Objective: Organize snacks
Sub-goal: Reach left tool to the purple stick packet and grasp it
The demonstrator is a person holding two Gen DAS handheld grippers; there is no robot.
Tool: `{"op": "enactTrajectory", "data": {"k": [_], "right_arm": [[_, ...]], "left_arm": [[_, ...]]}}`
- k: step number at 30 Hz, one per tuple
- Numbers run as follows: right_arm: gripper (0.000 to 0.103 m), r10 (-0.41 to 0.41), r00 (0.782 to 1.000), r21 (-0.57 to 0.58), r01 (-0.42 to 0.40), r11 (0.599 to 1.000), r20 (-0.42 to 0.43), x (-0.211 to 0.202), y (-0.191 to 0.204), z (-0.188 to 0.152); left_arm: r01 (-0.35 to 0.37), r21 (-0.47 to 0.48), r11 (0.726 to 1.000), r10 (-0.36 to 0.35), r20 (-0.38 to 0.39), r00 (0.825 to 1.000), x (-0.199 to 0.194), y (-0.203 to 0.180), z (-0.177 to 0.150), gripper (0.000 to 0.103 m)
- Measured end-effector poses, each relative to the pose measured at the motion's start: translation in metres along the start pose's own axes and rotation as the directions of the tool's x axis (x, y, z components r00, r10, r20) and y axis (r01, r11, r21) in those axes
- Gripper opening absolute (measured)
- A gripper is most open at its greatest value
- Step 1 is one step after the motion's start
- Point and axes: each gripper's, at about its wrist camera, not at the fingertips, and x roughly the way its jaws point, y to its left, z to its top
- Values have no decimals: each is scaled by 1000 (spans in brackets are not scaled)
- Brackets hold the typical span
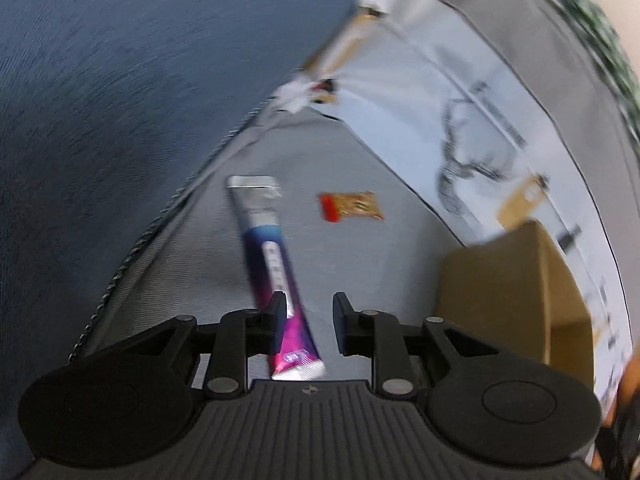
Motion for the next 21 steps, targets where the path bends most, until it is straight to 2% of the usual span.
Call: {"op": "enactTrajectory", "data": {"k": [2, 7, 11, 14, 16, 19, 21], "right_arm": [[30, 10, 1000, 3, -10, 1000, -10, 3, 1, 0], [34, 35, 999, 28, -34, 999, -34, 10, 6, 1], [36, 50, 998, 31, -48, 998, -46, 15, 13, 0], [37, 60, 997, 25, -59, 998, -57, 18, 19, -1], [37, 64, 996, 17, -63, 998, -61, 19, 23, -1], [37, 67, 995, 10, -66, 998, -70, 20, 29, -3], [38, 67, 995, 2, -67, 998, -78, 22, 33, -4]], "left_arm": [[-27, -12, 1000, 27, -2, 1000, 4, 2, 3, 41], [-30, -38, 999, 28, -60, 998, 19, 0, 2, 56], [-94, 18, 995, 95, -96, 991, 32, -9, -6, 56], [-125, 86, 988, 132, -81, 988, 36, -18, -9, 56], [-151, 143, 978, 161, -62, 985, 39, -24, -11, 54], [-210, 220, 953, 222, -33, 974, 41, -30, -13, 32], [-217, 236, 947, 230, -27, 973, 39, -29, -13, 26]]}}
